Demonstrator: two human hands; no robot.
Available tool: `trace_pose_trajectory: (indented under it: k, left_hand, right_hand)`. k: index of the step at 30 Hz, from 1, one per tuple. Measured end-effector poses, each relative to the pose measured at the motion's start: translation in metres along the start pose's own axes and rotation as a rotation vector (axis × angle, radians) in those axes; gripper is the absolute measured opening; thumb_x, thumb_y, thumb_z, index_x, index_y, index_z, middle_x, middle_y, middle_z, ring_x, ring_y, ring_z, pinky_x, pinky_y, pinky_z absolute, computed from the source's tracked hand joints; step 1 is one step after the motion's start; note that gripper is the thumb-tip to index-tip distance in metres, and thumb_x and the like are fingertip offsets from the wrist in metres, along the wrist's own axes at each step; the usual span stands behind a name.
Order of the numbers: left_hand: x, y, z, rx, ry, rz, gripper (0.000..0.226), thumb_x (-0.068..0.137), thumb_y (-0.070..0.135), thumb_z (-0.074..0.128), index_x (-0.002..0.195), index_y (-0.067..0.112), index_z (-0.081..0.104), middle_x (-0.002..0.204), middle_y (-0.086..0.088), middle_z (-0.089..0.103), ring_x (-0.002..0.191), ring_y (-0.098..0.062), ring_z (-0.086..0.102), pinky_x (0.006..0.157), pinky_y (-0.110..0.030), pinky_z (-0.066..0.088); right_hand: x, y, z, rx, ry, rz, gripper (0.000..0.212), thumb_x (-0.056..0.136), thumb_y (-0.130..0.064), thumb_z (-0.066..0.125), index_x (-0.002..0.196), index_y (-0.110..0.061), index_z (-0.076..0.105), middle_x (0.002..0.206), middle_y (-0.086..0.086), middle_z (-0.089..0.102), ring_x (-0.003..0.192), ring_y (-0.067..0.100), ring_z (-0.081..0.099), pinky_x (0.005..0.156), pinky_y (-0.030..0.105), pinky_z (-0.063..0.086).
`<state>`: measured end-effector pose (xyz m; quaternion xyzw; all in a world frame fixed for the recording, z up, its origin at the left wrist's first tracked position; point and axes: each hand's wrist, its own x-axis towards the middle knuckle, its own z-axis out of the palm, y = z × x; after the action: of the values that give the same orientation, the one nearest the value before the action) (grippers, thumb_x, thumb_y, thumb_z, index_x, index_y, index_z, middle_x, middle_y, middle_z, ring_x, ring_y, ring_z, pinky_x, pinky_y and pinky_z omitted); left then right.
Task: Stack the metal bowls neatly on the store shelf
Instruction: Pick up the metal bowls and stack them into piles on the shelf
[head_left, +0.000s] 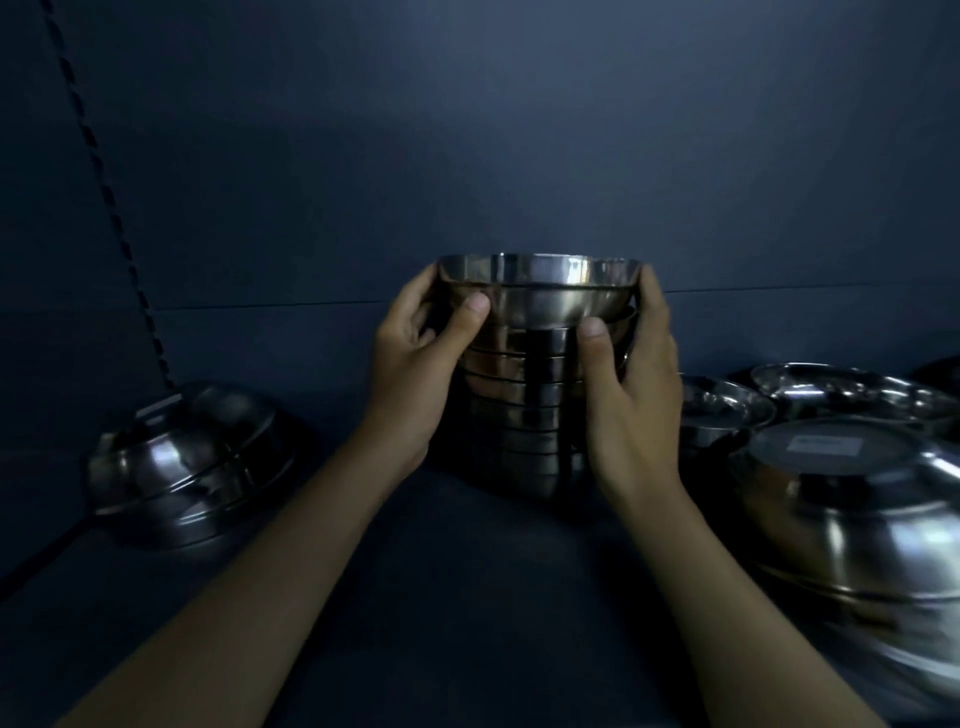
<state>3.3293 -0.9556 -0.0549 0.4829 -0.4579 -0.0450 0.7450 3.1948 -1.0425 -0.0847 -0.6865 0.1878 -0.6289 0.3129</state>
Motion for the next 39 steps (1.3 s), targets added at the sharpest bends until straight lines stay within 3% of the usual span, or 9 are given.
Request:
trace_pose_trajectory:
  k: [3,8,12,18,24,29,33,37,39]
  left_hand:
    - [-0.004,-0.004,0.003,-0.017,-0.015,-0.012,0.042,0.093,0.014,0.065,0.135,0.012,0.055,0.126,-0.004,0.068,0.118,-0.009,0.063,0.096,-0.019,0.048]
    - [-0.009,-0.008,0.004,-0.001,-0.027,-0.014,0.045,0.090,0.025,0.065,0.133,0.014,0.055,0.127,-0.004,0.067,0.115,-0.006,0.063,0.090,-0.016,0.049]
    - [-0.011,-0.010,0.004,0.004,-0.012,-0.021,0.029,0.097,0.021,0.060,0.125,0.019,0.056,0.123,0.000,0.066,0.105,0.005,0.063,0.083,-0.010,0.047]
    - [-0.011,-0.015,0.005,0.044,0.000,-0.009,0.027,0.089,0.036,0.060,0.115,0.028,0.056,0.118,0.001,0.067,0.109,-0.003,0.062,0.090,-0.017,0.047]
    - [-0.011,-0.019,0.005,0.019,0.004,-0.015,0.025,0.091,0.033,0.061,0.115,0.028,0.056,0.114,0.006,0.067,0.106,0.000,0.062,0.091,-0.017,0.047]
    - [-0.012,-0.019,0.001,0.089,0.005,-0.042,0.063,0.076,0.060,0.065,0.128,0.026,0.055,0.126,0.003,0.066,0.119,-0.006,0.060,0.105,-0.029,0.046]
    - [-0.015,-0.004,-0.019,0.295,-0.044,-0.122,0.088,0.068,0.083,0.056,0.140,0.033,0.047,0.145,0.003,0.050,0.134,-0.010,0.047,0.115,-0.043,0.036]
    - [-0.026,0.029,-0.071,0.544,-0.025,-0.052,0.068,0.083,0.066,0.045,0.145,0.037,0.040,0.149,0.002,0.044,0.136,-0.012,0.042,0.115,-0.040,0.034]
    - [-0.037,0.040,-0.115,0.642,0.038,-0.015,0.057,0.086,0.061,0.047,0.139,0.039,0.046,0.143,0.003,0.049,0.131,-0.010,0.047,0.110,-0.033,0.038]
  right_hand:
    - [0.000,0.001,-0.002,0.025,0.009,0.016,0.067,0.097,-0.054,0.045,0.155,-0.029,0.026,0.157,-0.011,0.036,0.145,0.005,0.029,0.114,0.023,0.024]
    - [-0.004,0.001,-0.003,-0.004,0.019,0.024,0.066,0.096,-0.051,0.046,0.155,-0.028,0.029,0.155,-0.008,0.039,0.143,0.007,0.031,0.113,0.023,0.025]
    - [-0.008,0.004,-0.002,-0.027,0.028,0.023,0.067,0.096,-0.053,0.045,0.155,-0.027,0.028,0.155,-0.007,0.039,0.143,0.007,0.029,0.117,0.027,0.025]
    - [-0.010,0.005,-0.001,-0.029,0.050,0.019,0.065,0.096,-0.052,0.045,0.154,-0.026,0.031,0.155,-0.009,0.038,0.142,0.006,0.029,0.119,0.031,0.025]
    - [-0.011,0.008,0.000,-0.076,0.086,-0.007,0.064,0.094,-0.054,0.041,0.152,-0.026,0.035,0.152,-0.010,0.042,0.140,0.006,0.032,0.117,0.031,0.027]
    - [-0.015,0.008,0.001,-0.111,0.095,-0.044,0.064,0.094,-0.050,0.040,0.151,-0.022,0.037,0.149,-0.007,0.045,0.138,0.011,0.035,0.114,0.026,0.026]
    - [-0.013,0.007,-0.001,-0.186,0.135,-0.141,0.061,0.095,-0.042,0.044,0.147,-0.010,0.039,0.144,0.007,0.046,0.132,0.019,0.039,0.112,0.029,0.028]
    - [-0.012,0.006,-0.003,-0.184,0.243,-0.260,0.051,0.096,-0.026,0.051,0.137,0.002,0.042,0.131,0.019,0.046,0.123,0.034,0.045,0.108,0.038,0.033]
    - [-0.014,0.001,-0.002,-0.135,0.256,-0.322,0.043,0.094,-0.015,0.052,0.130,0.007,0.044,0.122,0.011,0.043,0.116,0.034,0.047,0.103,0.038,0.037]
